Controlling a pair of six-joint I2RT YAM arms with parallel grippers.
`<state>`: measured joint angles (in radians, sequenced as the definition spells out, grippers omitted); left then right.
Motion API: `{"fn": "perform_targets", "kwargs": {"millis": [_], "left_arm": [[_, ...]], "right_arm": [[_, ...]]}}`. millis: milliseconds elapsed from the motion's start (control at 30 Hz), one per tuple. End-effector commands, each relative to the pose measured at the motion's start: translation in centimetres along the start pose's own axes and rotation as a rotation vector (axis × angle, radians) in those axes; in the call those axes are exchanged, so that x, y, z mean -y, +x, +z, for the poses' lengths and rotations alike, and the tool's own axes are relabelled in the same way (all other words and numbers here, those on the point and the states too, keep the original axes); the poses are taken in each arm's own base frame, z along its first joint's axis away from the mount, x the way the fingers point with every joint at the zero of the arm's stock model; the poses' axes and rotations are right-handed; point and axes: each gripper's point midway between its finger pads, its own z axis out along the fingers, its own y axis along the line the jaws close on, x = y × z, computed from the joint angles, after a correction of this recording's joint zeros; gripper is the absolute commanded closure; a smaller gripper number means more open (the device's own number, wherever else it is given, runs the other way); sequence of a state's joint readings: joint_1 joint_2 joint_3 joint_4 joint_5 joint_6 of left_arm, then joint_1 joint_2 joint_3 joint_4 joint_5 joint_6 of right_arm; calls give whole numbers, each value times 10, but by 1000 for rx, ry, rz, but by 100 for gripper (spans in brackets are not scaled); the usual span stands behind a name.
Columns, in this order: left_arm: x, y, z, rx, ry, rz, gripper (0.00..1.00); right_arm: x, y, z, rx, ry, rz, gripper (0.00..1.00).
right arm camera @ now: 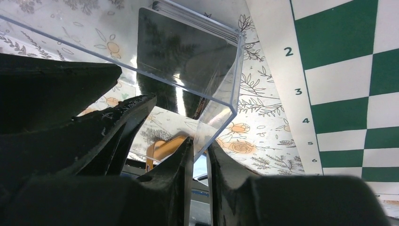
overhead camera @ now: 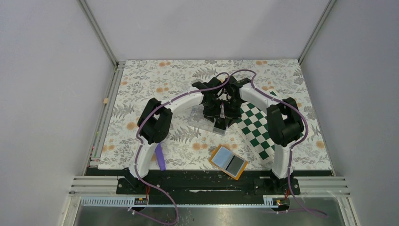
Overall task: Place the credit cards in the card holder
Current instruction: Pick up the credit card from the storage box.
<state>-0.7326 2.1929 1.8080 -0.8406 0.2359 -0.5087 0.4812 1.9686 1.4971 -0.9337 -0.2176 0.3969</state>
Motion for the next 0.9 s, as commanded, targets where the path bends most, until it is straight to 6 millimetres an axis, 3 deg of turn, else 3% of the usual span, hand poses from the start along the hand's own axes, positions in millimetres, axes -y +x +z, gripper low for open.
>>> {"fn": "perform_targets", "kwargs": {"millis": [0,167,433,567,867], "left_arm": [[2,-3,1,12,-34,57,66],[0,-2,11,-7,-39,43,70],[7,2,20,-37,1,35,92],[20,1,17,-25,69,25,100],[34,-6,-7,49,95,35,100]], "right_arm": [[-3,4,5,-17,-6,-17,78],[-2,6,7,-24,-7,-19,78],[-1,7,7,-29,-7,-21,78],[-2,6,7,-30,-10,-19,78],[-4,5,5,-26,-18,-20,78]]}}
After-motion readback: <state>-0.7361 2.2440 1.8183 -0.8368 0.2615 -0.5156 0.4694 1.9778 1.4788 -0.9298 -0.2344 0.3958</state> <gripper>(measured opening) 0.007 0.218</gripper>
